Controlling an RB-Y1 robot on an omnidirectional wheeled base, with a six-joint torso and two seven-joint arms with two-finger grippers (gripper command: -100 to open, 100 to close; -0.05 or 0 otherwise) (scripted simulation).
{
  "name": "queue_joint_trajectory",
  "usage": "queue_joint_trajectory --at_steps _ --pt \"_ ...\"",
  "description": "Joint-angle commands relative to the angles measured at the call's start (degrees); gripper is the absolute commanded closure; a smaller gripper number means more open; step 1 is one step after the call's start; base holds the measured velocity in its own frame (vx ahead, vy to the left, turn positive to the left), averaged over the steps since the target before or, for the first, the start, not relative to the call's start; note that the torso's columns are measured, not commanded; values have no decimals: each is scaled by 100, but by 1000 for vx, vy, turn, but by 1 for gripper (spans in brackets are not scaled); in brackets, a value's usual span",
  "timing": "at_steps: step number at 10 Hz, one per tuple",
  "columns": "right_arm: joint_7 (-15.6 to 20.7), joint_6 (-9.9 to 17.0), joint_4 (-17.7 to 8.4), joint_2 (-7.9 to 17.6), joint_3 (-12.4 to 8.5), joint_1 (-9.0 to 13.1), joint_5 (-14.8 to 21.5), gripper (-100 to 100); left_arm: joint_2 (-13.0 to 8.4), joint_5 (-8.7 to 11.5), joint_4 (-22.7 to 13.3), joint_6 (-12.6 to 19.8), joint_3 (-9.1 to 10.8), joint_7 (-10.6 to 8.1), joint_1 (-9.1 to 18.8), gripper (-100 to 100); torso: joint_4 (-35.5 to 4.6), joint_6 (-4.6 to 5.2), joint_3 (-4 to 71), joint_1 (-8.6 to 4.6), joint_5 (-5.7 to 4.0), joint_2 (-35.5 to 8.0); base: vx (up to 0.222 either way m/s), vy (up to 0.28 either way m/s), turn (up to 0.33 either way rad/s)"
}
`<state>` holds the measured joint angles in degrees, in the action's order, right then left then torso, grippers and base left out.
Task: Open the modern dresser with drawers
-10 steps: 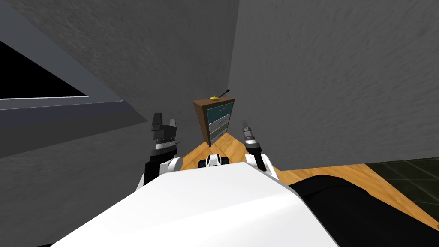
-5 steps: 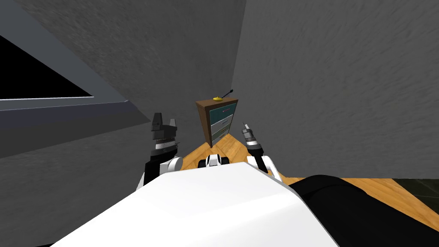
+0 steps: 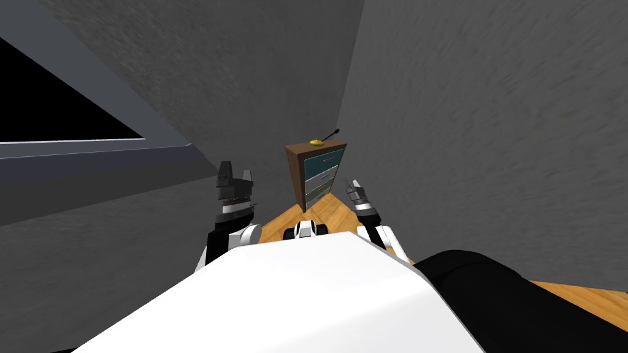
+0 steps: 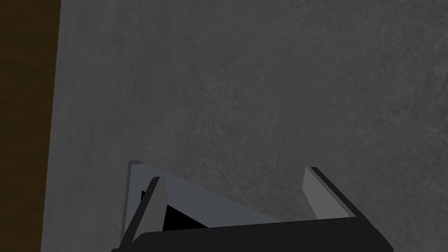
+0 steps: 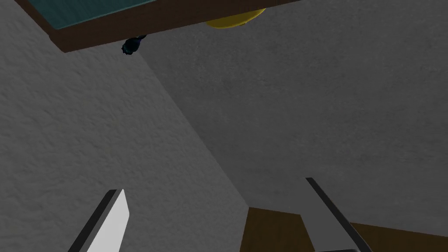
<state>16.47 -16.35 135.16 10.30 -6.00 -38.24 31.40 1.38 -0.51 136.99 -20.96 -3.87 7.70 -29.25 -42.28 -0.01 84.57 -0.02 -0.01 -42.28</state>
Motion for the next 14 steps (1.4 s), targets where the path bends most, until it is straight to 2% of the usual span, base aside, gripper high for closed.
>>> queue_joint_trajectory --at_steps 1,4,5,7,10,11,12,13,14 --pt "222 123 80 25 -90 -187 461 -100 0 0 0 0 0 0 0 0 0 2 -1 2 1 -2 69 14 126" --pt "360 195 118 43 -164 -314 985 -100 0 0 0 0 0 0 0 0 0 0 1 1 0 2 69 4 111" --pt "499 268 152 63 -236 -442 1161 -100 0 0 0 0 0 0 -1 0 1 3 1 1 0 0 77 4 154" --pt "499 268 152 63 -236 -442 1387 -100 0 0 0 0 0 0 0 0 -1 2 -2 2 1 -4 44 2 31" --pt "774 415 209 109 -374 -703 1943 -100 0 0 0 0 0 0 0 0 1 1 1 -1 0 1 57 -7 145" --pt "774 415 209 109 -374 -703 2110 -100 0 0 0 0 0 0 0 0 2 0 5 -1 0 7 65 -6 88" --pt "908 490 232 134 -439 -834 2290 -100 0 0 0 0 1 0 -1 0 2 3 3 3 1 4 70 -10 158" --pt "908 490 232 134 -439 -834 2465 -100 0 0 0 0 0 0 0 0 1 0 2 3 1 2 57 -11 103" --pt "1040 563 250 159 -500 -964 2635 -100 0 0 0 0 0 0 0 0 -1 2 -1 2 1 -3 66 -13 208"
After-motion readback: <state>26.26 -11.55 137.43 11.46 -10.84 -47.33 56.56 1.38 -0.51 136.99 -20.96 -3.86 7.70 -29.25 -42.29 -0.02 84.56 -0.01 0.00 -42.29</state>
